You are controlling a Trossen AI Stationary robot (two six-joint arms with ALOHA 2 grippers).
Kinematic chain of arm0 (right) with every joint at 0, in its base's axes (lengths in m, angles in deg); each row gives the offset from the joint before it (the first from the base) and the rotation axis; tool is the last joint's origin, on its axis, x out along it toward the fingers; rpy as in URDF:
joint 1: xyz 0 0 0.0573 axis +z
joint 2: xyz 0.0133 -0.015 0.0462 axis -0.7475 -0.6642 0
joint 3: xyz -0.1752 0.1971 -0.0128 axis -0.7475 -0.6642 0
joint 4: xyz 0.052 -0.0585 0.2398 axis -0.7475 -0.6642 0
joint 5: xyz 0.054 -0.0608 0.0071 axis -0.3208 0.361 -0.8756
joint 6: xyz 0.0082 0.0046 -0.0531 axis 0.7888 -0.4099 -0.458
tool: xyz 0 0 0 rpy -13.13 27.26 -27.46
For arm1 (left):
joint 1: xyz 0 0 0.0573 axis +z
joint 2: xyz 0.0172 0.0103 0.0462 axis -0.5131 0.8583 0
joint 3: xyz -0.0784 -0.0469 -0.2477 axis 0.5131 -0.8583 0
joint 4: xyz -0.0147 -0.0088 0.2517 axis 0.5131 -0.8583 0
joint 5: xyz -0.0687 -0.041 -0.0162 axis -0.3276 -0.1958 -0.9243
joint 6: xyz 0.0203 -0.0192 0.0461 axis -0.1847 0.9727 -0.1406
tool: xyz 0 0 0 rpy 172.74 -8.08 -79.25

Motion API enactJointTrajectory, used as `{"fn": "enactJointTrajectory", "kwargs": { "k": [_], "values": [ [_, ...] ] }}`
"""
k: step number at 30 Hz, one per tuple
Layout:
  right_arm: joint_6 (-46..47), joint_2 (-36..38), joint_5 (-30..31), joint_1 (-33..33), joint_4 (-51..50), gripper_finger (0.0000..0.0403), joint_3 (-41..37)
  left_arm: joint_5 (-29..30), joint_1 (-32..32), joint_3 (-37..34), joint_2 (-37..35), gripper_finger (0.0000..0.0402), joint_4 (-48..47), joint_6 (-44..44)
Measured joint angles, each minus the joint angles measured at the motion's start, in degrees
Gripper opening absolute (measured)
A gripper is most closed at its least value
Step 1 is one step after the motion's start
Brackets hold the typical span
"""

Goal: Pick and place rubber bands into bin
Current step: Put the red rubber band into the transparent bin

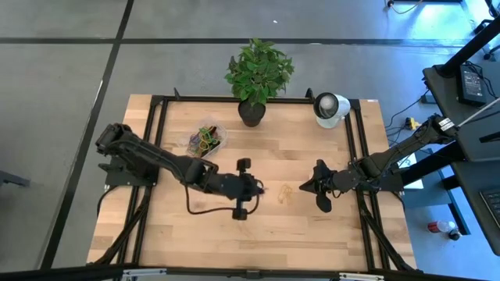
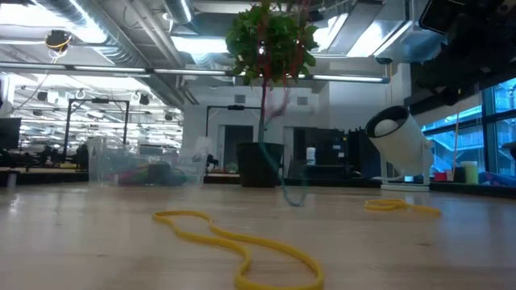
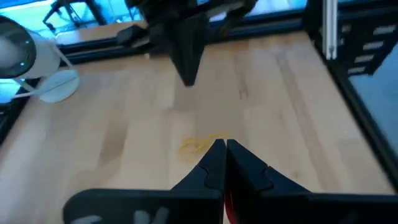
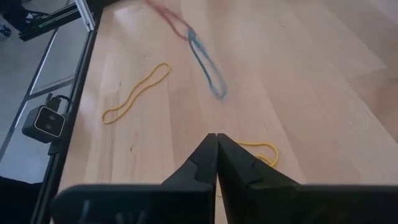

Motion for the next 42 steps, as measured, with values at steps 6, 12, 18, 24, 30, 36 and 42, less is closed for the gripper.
{"fn": "enactJointTrajectory", "kwargs": {
  "k": [6,12,18,24,30,36,42],
  "values": [
    [-0.26,0.0,2.21,-0.03,-0.1,0.0014,0.0,11.81,0.95,-0.04,-0.12,0.0002,-5.51,2.99],
    [-1.6,0.0,2.4,-0.05,-0.14,0.0014,0.0,1.69,2.07,-0.04,0.29,0.0002,-5.76,3.38],
    [-1.59,-0.76,2.42,-0.05,0.02,0.0014,0.0,-0.9,3.06,-0.11,0.33,0.0002,-4.15,2.93],
    [-1.28,-3.05,2.43,-0.05,0.38,0.0014,0.0,11.0,3.16,-0.11,0.33,0.0002,-8.03,6.56],
    [-0.33,-7.01,2.65,-0.13,4.64,0.0014,-0.02,-0.88,3.26,-0.11,0.36,0.0002,-3.59,2.14],
    [-4.86,-15.03,3.15,-1.82,14.54,0.0021,-0.04,-0.09,3.23,-0.11,0.36,0.0002,-2.24,-0.22],
    [-11.83,-23.69,3.08,-3.96,27.2,0.0081,-0.04,-0.73,3.26,-0.11,0.38,0.0002,-1.63,-0.28]
  ]
}}
